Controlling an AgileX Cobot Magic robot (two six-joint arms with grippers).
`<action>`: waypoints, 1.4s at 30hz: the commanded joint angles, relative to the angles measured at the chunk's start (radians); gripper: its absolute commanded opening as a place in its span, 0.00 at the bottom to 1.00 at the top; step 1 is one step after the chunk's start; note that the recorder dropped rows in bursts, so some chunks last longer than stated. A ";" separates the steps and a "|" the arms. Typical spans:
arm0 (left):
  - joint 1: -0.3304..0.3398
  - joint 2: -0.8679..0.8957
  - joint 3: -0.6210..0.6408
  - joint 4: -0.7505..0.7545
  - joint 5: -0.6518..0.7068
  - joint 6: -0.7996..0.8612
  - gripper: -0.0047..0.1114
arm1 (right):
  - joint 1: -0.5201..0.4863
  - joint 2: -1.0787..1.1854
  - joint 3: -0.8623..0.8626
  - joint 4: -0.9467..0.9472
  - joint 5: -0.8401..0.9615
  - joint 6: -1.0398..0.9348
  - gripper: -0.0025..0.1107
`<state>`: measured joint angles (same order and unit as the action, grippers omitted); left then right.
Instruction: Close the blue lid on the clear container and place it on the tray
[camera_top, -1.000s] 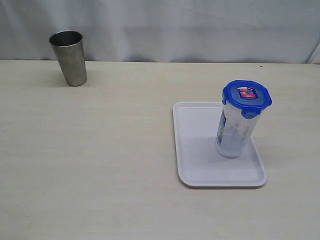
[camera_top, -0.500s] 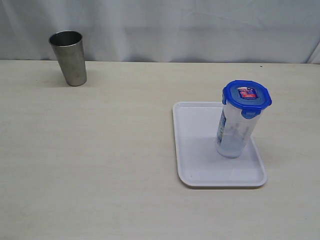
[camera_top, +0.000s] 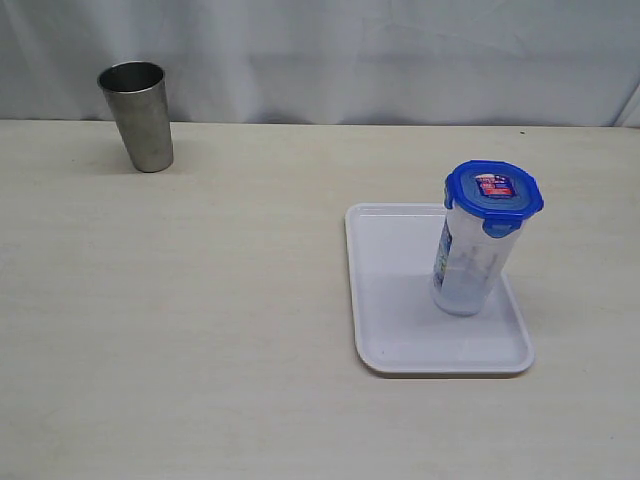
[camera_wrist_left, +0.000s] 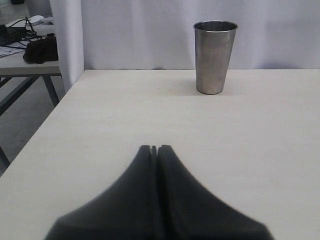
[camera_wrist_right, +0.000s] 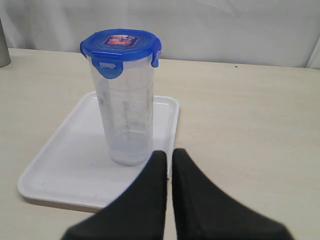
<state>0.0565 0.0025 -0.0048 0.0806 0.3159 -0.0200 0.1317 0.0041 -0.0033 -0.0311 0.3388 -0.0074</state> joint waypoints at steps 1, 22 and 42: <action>0.000 -0.002 0.005 0.005 -0.003 0.002 0.04 | -0.001 -0.004 0.003 -0.007 0.002 -0.005 0.06; 0.000 -0.002 0.005 0.012 0.001 0.002 0.04 | -0.001 -0.004 0.003 -0.051 0.007 -0.015 0.06; 0.000 -0.002 0.005 0.012 0.001 0.002 0.04 | -0.001 -0.004 0.003 -0.050 0.007 0.000 0.06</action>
